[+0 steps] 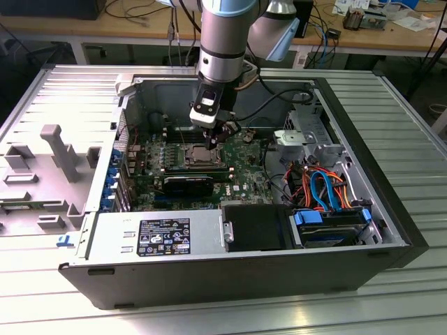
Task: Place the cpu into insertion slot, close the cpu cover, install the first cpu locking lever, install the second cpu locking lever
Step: 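Install the first cpu locking lever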
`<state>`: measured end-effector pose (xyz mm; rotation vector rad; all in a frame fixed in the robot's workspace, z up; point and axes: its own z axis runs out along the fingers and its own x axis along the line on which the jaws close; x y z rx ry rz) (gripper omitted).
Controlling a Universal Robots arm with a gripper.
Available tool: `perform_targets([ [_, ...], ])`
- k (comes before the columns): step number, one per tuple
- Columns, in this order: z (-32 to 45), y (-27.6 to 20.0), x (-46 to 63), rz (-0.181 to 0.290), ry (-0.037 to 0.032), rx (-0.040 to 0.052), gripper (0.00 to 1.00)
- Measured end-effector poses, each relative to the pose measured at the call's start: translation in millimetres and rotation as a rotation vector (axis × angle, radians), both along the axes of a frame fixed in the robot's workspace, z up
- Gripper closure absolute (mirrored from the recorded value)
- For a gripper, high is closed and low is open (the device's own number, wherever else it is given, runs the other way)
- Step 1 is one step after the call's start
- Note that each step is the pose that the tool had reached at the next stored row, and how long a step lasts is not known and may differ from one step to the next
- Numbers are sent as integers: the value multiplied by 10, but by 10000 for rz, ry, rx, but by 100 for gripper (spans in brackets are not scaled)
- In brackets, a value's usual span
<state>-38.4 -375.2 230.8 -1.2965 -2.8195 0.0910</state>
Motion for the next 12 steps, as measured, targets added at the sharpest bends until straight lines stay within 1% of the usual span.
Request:
perform_targets([
  [12,0,0,0,276,0,0,89],
])
